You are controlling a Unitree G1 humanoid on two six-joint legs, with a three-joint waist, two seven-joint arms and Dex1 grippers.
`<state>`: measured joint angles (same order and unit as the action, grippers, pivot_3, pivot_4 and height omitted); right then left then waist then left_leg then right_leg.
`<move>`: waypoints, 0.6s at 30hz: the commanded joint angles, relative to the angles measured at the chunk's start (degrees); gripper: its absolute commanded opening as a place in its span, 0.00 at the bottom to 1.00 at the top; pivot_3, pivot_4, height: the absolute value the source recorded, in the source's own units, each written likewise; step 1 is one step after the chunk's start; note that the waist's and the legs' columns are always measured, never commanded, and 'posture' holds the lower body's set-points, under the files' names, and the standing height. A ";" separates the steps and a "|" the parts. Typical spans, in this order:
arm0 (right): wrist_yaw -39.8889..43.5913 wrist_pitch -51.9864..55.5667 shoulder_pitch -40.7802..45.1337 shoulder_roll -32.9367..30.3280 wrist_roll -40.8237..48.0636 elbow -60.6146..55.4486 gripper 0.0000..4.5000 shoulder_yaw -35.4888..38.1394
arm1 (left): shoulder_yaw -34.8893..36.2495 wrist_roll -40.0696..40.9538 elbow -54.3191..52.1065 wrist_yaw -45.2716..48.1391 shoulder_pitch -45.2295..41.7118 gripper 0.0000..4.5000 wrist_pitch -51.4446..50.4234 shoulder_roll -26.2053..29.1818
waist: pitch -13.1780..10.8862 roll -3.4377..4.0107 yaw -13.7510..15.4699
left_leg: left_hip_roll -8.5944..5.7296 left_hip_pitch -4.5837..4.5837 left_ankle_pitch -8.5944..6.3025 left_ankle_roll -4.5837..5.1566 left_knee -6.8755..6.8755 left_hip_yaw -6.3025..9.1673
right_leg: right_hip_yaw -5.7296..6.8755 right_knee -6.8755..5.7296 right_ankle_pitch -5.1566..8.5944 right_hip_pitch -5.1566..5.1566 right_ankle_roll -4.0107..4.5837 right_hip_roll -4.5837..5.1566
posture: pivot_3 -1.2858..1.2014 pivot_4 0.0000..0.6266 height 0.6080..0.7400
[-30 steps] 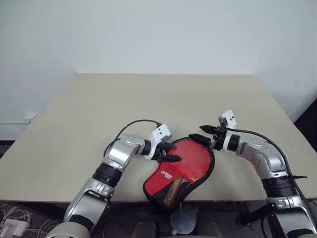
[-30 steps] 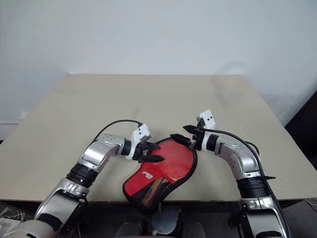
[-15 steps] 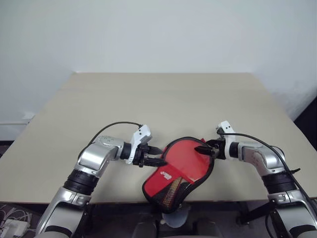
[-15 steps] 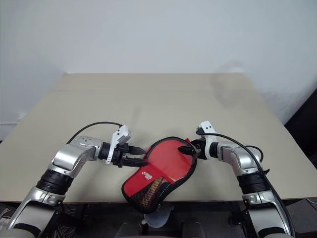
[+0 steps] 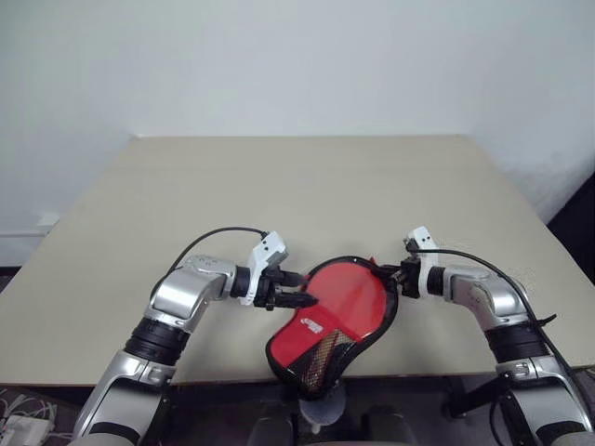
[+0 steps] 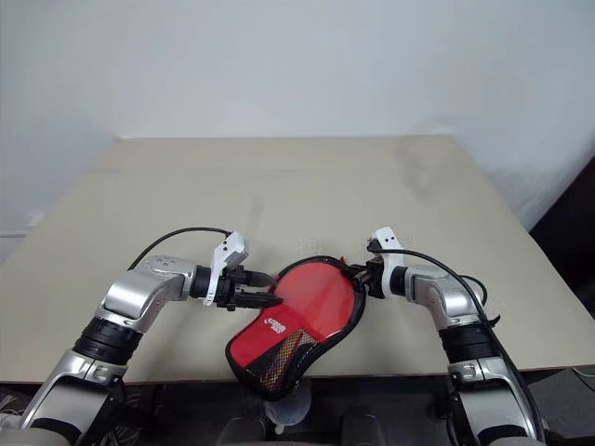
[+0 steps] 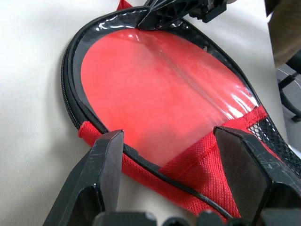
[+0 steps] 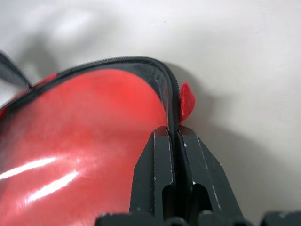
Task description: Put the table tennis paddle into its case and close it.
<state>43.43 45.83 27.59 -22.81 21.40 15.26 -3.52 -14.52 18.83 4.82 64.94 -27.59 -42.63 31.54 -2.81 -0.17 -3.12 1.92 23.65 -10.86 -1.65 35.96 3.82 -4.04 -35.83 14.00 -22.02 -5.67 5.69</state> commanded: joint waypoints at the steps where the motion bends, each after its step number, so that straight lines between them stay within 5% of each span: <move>1: -8.02 -1.86 5.19 3.28 0.58 3.47 0.01 6.50 | 0.85 0.96 -0.74 0.15 -0.77 0.72 -0.10 0.03 | -0.02 0.01 -0.05 | 0.00 -0.01 0.07 0.01 0.00 0.00 | 0.00 -0.01 -0.01 -0.03 0.04 0.00 | 0.52 0.00 1.00; 13: -31.23 -14.11 16.69 6.79 0.87 24.47 0.01 22.83 | 3.62 2.05 3.95 1.00 -2.80 0.72 0.48 0.61 | -0.10 0.11 0.13 | 0.00 0.10 0.43 0.01 -0.09 0.02 | 0.01 -0.01 -0.32 -0.16 0.09 0.00 | 0.52 0.00 1.00; 18: -34.06 -17.77 19.38 5.98 1.17 30.84 0.01 25.90 | 3.97 2.90 3.52 1.13 -2.39 0.72 -0.23 0.23 | -0.15 0.18 -0.01 | 0.00 0.14 0.45 0.05 -0.20 0.00 | -0.04 0.01 -0.31 -0.15 0.09 -0.02 | 0.52 0.00 1.00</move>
<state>10.40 30.68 44.54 -15.69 22.04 46.51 21.05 -11.84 20.68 9.68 65.56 -29.17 -42.72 31.67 -2.96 0.01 -3.14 1.92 23.79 -10.40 -1.59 35.72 3.82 -4.11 -35.82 13.69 -22.17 -5.58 5.65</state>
